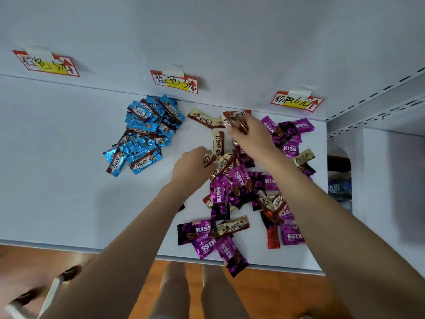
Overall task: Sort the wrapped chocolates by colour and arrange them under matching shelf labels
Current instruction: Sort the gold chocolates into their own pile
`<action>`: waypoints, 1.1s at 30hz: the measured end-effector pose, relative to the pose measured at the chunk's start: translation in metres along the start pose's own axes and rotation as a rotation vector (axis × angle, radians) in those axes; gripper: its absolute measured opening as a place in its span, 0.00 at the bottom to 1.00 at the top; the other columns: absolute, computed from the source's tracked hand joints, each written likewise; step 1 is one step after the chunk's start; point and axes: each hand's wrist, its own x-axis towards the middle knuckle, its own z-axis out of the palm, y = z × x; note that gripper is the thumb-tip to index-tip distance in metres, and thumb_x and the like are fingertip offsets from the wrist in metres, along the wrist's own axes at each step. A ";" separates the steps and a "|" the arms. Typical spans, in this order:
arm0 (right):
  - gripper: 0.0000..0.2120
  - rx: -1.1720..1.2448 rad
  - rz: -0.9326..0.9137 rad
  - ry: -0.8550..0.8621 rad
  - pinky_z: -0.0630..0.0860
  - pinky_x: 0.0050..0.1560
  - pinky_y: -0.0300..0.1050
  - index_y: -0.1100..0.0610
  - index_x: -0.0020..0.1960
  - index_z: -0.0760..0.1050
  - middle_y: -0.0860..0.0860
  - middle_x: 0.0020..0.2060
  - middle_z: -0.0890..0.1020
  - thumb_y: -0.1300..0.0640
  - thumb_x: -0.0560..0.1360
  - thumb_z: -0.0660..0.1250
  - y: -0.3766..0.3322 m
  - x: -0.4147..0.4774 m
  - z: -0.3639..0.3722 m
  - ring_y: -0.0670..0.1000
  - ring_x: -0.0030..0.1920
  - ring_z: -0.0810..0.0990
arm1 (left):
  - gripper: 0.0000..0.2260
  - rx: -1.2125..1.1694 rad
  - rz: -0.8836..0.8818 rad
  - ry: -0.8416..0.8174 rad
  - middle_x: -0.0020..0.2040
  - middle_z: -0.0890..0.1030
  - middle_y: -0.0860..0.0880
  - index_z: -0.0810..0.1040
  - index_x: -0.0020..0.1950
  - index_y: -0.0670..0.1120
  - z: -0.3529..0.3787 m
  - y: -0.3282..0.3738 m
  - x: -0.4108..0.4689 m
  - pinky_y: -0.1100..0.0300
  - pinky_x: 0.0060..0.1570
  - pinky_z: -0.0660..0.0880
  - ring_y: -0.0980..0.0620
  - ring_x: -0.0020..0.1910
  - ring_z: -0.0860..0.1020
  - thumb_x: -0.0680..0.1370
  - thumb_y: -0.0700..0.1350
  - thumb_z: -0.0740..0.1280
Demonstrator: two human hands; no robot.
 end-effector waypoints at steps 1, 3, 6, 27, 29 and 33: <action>0.08 0.056 0.032 0.034 0.66 0.33 0.28 0.51 0.41 0.67 0.45 0.37 0.72 0.55 0.76 0.64 0.002 -0.004 -0.008 0.42 0.36 0.70 | 0.13 0.054 0.004 -0.003 0.44 0.74 0.48 0.72 0.52 0.43 0.003 0.005 0.003 0.58 0.38 0.65 0.48 0.43 0.72 0.77 0.52 0.66; 0.09 0.142 0.092 0.078 0.68 0.36 0.29 0.52 0.39 0.66 0.47 0.35 0.71 0.55 0.77 0.62 0.009 -0.011 -0.021 0.45 0.36 0.71 | 0.16 0.163 -0.007 -0.017 0.48 0.77 0.47 0.72 0.55 0.44 0.009 0.013 0.009 0.57 0.38 0.65 0.48 0.44 0.73 0.76 0.54 0.67; 0.06 0.226 0.164 0.094 0.75 0.40 0.44 0.62 0.46 0.69 0.54 0.37 0.76 0.59 0.78 0.61 0.021 -0.019 -0.032 0.49 0.37 0.75 | 0.15 0.213 -0.019 -0.033 0.51 0.77 0.47 0.73 0.56 0.46 0.014 0.021 0.015 0.57 0.39 0.66 0.47 0.48 0.75 0.75 0.54 0.67; 0.15 -0.588 -0.118 -0.094 0.74 0.49 0.50 0.60 0.58 0.73 0.56 0.53 0.79 0.56 0.74 0.67 0.006 0.039 0.005 0.58 0.54 0.77 | 0.10 -0.041 0.000 0.227 0.53 0.77 0.42 0.73 0.58 0.41 -0.033 -0.007 0.034 0.56 0.43 0.71 0.45 0.48 0.75 0.78 0.40 0.63; 0.12 -0.607 -0.166 -0.078 0.73 0.46 0.47 0.61 0.56 0.74 0.57 0.51 0.80 0.57 0.75 0.67 0.009 0.038 0.005 0.58 0.51 0.78 | 0.11 0.107 0.077 0.247 0.56 0.75 0.42 0.73 0.60 0.43 -0.036 0.001 0.051 0.52 0.44 0.73 0.42 0.52 0.76 0.78 0.40 0.63; 0.12 -0.661 -0.199 -0.082 0.70 0.46 0.45 0.60 0.59 0.74 0.57 0.55 0.76 0.57 0.77 0.63 0.018 0.033 0.004 0.57 0.54 0.76 | 0.16 0.333 0.178 0.192 0.64 0.69 0.45 0.73 0.64 0.44 -0.036 0.012 0.078 0.54 0.43 0.71 0.43 0.55 0.75 0.77 0.36 0.64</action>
